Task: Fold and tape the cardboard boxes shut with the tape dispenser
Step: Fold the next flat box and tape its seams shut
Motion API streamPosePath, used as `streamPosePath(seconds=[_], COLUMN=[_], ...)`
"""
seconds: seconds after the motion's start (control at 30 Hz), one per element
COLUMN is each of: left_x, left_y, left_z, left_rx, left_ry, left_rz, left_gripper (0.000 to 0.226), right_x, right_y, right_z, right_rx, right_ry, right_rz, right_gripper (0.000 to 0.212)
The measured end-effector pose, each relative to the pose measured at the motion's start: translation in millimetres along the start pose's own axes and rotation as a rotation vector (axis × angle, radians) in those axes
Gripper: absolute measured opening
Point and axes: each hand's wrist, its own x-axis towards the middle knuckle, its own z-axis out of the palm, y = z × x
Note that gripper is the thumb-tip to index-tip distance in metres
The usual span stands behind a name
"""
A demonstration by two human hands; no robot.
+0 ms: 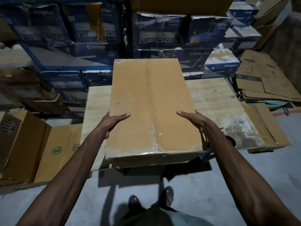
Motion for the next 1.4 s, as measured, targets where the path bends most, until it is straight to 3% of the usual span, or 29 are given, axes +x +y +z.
streamPosePath(seconds=[0.17,0.53,0.6,0.67,0.77,0.9,0.97,1.3,1.4], left_x=[-18,-101,-120,-141,-175,-214,-231,-273,-268], left_y=[2,49,53,54,50,50,52,50,50], left_z=[-12,10,30,51,91,152,199,439,506], left_rx=[0.016,-0.044,-0.039,-0.024,-0.015,0.01,0.016,0.083,0.117], left_ry=[-0.003,-0.051,-0.07,-0.091,-0.115,-0.135,-0.155,-0.291,-0.347], left_rz=[0.018,0.147,0.164,0.184,0.215,0.268,0.286,0.336,0.328], left_gripper=[0.072,0.055,0.051,0.044,0.04,0.044,0.047,0.05,0.052], right_x=[-13,-135,-154,-172,-197,-233,-249,-302,-311], right_y=[18,-2,11,32,69,109,131,248,273], right_z=[4,-48,-69,-93,-136,-186,-221,-411,-461], right_rx=[0.092,0.151,0.059,0.0,0.016,0.109,0.169,0.252,0.279], right_ry=[0.026,0.149,0.215,0.248,0.288,0.304,0.317,0.485,0.555], right_rz=[0.003,-0.282,-0.306,-0.294,-0.287,-0.327,-0.329,-0.321,-0.281], right_gripper=[0.124,0.057,0.055,0.07,0.082,0.05,0.048,0.068,0.087])
